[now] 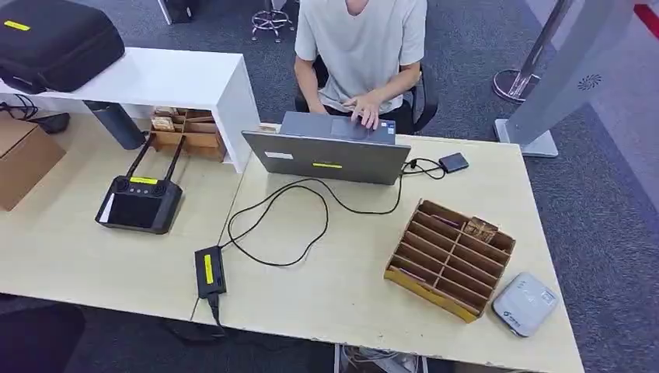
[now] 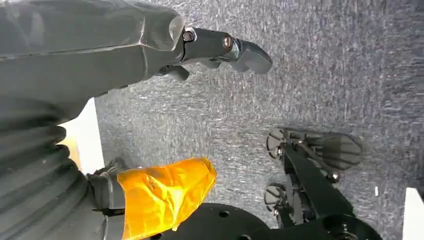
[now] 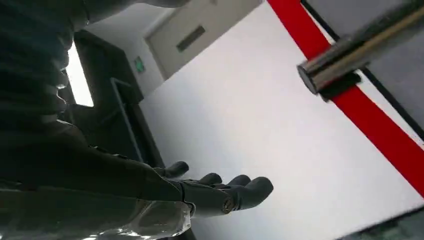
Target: Pass the card to the sensor for recognition and then transmit it.
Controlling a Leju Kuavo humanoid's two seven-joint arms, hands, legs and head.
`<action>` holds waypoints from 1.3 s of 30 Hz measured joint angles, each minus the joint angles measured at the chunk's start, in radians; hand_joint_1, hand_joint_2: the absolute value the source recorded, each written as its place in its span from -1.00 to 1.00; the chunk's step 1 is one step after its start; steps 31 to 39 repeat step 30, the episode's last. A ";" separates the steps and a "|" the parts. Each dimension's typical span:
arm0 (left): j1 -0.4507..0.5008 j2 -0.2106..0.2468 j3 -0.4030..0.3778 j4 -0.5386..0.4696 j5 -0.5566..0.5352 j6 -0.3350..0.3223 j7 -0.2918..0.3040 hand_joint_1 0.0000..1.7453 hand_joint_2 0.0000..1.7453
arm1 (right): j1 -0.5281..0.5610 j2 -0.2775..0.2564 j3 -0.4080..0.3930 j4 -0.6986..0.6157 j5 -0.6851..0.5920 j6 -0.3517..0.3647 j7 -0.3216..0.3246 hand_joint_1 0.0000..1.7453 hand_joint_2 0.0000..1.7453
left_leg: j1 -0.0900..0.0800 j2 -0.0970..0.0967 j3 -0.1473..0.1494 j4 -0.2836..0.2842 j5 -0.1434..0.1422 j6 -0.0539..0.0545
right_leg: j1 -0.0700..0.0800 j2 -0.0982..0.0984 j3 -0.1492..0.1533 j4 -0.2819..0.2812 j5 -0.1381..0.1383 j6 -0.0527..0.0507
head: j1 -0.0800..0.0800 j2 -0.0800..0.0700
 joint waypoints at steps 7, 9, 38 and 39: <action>0.001 0.032 -0.037 0.079 0.002 0.103 -0.007 -1.00 1.00 | 0.275 0.273 -0.338 -0.136 0.301 0.161 -0.179 -1.00 1.00 | 0.002 -0.003 0.002 -0.001 -0.002 -0.002 | 0.002 -0.004 0.003 -0.001 -0.003 -0.001 | 0.000 0.000; 0.000 0.046 -0.039 0.116 -0.004 0.126 -0.015 -1.00 1.00 | 0.306 0.378 -0.386 -0.165 0.407 0.152 -0.245 -1.00 1.00 | 0.002 -0.001 0.003 -0.001 -0.003 -0.002 | 0.003 -0.002 0.002 -0.001 -0.004 -0.002 | 0.000 0.000; 0.005 0.117 -0.030 0.259 -0.045 0.144 -0.035 -1.00 1.00 | 0.230 0.921 -0.209 0.055 0.380 -0.002 -0.225 -1.00 1.00 | 0.003 0.015 0.012 -0.004 -0.007 -0.005 | 0.002 0.014 0.006 0.000 -0.005 -0.006 | -0.001 0.000; 0.005 0.117 -0.030 0.259 -0.045 0.144 -0.035 -1.00 1.00 | 0.230 0.921 -0.209 0.055 0.380 -0.002 -0.225 -1.00 1.00 | 0.003 0.015 0.012 -0.004 -0.007 -0.005 | 0.002 0.014 0.006 0.000 -0.005 -0.006 | -0.001 0.000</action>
